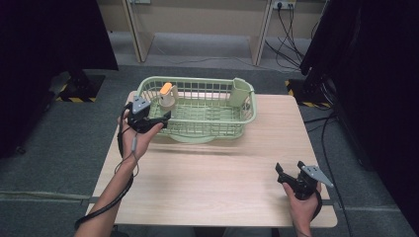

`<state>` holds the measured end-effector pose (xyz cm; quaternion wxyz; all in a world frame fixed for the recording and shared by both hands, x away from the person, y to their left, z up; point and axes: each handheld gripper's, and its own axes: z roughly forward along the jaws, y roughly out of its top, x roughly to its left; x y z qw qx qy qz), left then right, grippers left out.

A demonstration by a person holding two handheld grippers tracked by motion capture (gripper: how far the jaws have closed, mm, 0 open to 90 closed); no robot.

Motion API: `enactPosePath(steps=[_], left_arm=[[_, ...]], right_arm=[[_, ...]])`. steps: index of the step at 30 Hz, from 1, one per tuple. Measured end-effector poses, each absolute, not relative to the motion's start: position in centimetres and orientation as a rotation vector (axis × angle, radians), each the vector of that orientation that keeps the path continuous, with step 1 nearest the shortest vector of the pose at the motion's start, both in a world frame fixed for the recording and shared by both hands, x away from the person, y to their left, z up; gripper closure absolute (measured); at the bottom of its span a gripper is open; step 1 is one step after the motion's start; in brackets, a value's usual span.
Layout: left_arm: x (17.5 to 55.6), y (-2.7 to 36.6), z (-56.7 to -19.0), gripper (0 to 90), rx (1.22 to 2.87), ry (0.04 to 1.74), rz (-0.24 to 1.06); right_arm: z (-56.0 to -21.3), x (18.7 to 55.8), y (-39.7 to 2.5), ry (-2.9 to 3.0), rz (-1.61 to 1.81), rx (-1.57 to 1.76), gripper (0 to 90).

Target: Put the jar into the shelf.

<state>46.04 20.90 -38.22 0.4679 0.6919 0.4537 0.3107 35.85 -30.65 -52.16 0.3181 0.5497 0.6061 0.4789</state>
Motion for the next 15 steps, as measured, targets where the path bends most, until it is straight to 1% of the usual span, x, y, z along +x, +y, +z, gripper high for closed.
enactPosePath(steps=[15], left_arm=[[44.3, 21.8, -39.5, 16.3, 1.662, 1.088, 0.771]], right_arm=[[-52.2, 35.8, -30.6, 1.594, 1.258, 1.444, 7.8]])
